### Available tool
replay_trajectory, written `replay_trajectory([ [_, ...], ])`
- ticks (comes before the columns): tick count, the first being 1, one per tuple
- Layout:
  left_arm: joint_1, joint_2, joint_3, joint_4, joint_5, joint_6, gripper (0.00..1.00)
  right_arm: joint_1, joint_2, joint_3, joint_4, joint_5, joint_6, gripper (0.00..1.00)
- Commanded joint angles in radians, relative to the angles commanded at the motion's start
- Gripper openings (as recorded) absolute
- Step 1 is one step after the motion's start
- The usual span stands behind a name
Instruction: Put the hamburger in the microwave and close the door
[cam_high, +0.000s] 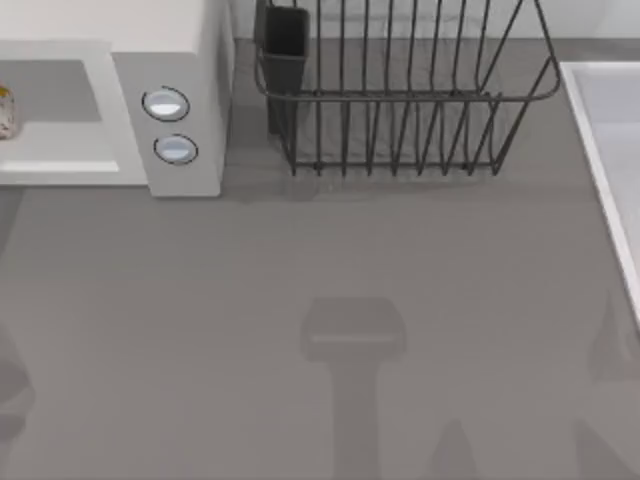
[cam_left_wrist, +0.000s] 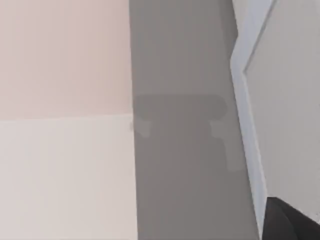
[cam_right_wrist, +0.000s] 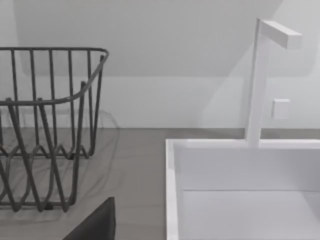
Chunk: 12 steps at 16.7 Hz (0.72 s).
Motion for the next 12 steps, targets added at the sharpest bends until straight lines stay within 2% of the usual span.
replay_trajectory([
  [4, 0.109, 0.069, 0.096, -0.08, 0.079, 0.061, 0.0, 0.0, 0.0, 0.0, 0.0, 0.0, 0.0, 1.0],
  [12, 0.102, 0.075, 0.067, -0.043, 0.09, 0.055, 0.0, 0.0, 0.0, 0.0, 0.0, 0.0, 0.0, 1.0],
])
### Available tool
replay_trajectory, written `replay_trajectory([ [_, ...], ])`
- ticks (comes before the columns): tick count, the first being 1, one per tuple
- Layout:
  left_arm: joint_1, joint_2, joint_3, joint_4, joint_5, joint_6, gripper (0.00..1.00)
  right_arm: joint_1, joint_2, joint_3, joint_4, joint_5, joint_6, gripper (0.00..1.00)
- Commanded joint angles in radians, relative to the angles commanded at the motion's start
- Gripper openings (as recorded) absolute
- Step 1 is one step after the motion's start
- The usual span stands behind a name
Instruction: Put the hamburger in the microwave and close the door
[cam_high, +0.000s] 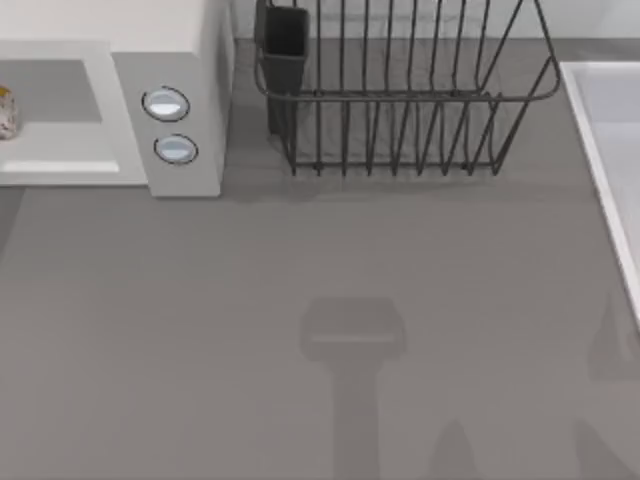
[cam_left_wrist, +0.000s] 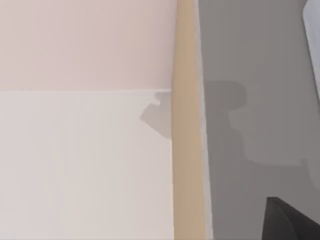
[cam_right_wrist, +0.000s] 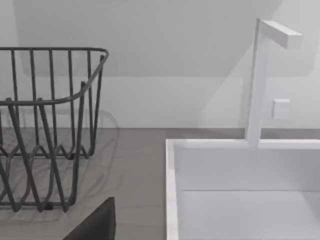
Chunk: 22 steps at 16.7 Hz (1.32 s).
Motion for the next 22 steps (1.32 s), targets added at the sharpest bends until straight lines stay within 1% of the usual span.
replay_trajectory([
  [7, 0.011, 0.099, -0.201, 0.304, -0.007, 0.01, 0.0, 0.0, 0.0, 0.0, 0.0, 0.0, 0.0, 1.0],
  [9, 0.012, 0.114, -0.233, 0.341, -0.007, 0.012, 0.0, 0.0, 0.0, 0.0, 0.0, 0.0, 0.0, 1.0],
  [14, 0.006, 0.107, -0.237, 0.342, -0.007, 0.009, 0.0, 0.0, 0.0, 0.0, 0.0, 0.0, 0.0, 1.0],
  [17, -0.029, 0.04, -0.307, 0.382, -0.028, -0.031, 0.0, 0.0, 0.0, 0.0, 0.0, 0.0, 0.0, 1.0],
  [22, -0.133, -0.142, -0.558, 0.49, -0.076, -0.141, 0.0, 0.0, 0.0, 0.0, 0.0, 0.0, 0.0, 1.0],
])
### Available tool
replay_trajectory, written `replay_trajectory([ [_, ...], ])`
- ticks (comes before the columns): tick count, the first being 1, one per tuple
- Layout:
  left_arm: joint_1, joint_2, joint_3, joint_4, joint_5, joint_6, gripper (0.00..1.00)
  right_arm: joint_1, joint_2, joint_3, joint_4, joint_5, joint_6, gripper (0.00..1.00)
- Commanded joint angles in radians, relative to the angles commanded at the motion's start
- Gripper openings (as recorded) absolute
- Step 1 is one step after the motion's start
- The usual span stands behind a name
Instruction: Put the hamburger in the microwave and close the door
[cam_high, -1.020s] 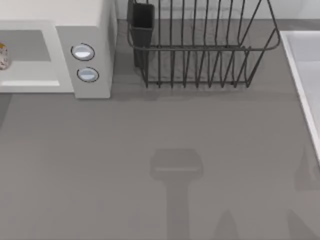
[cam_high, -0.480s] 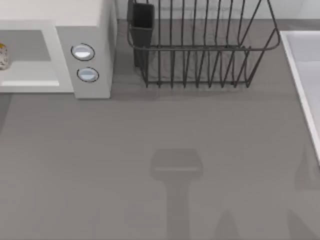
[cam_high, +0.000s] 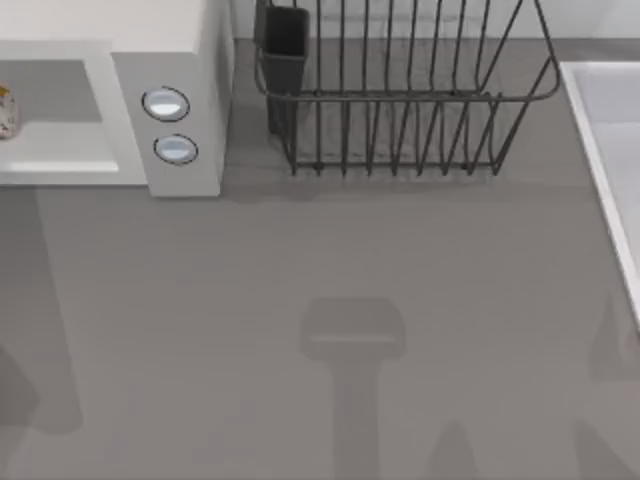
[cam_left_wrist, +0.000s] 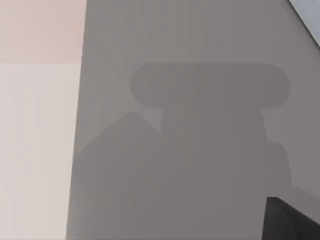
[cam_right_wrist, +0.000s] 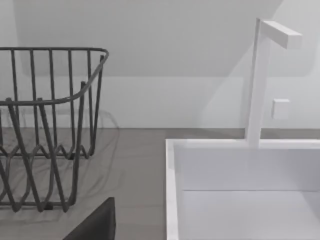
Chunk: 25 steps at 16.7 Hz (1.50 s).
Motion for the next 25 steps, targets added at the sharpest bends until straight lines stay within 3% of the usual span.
replay_trajectory([
  [9, -0.041, -0.069, -0.074, 0.048, -0.025, -0.05, 0.0, 0.0, 0.0, 0.0, 0.0, 0.0, 0.0, 1.0],
  [17, -0.309, -0.346, -0.32, 0.121, -0.169, -0.302, 0.0, 0.0, 0.0, 0.0, 0.0, 0.0, 0.0, 1.0],
  [25, -0.366, -0.378, -0.35, 0.14, -0.214, -0.355, 0.0, 0.0, 0.0, 0.0, 0.0, 0.0, 0.0, 1.0],
])
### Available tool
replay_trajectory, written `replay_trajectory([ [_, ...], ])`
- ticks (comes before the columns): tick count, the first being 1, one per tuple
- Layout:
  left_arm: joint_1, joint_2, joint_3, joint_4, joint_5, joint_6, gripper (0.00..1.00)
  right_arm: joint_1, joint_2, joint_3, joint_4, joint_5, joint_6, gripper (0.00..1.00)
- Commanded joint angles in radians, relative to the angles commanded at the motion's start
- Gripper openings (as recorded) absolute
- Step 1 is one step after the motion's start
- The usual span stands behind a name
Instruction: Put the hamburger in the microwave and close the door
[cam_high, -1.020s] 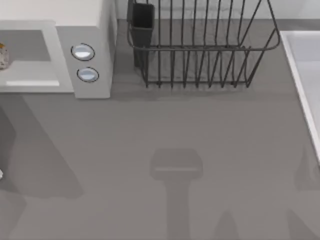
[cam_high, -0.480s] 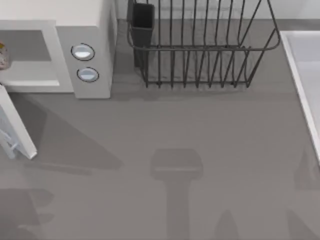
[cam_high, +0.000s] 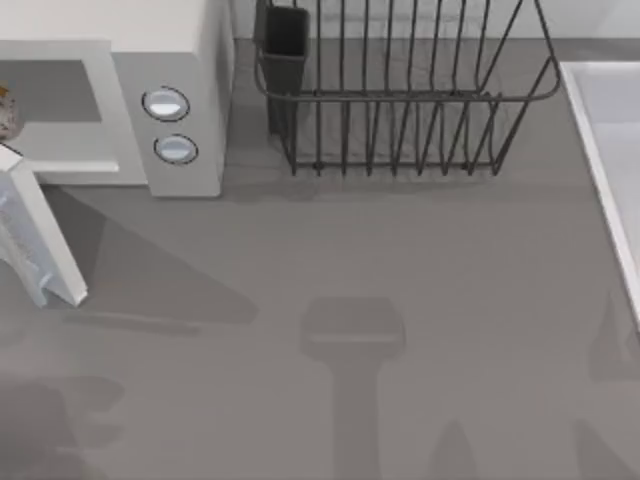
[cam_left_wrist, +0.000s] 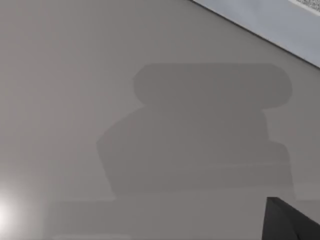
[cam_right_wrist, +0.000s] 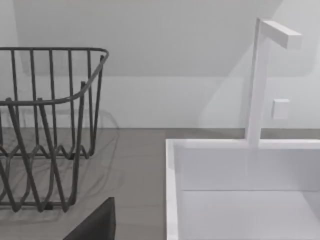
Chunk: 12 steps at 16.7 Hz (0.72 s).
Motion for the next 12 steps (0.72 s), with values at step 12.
replay_trajectory([
  [12, -0.472, -0.192, -0.118, 0.021, -0.317, -0.362, 0.0, 0.0, 0.0, 0.0, 0.0, 0.0, 0.0, 1.0],
])
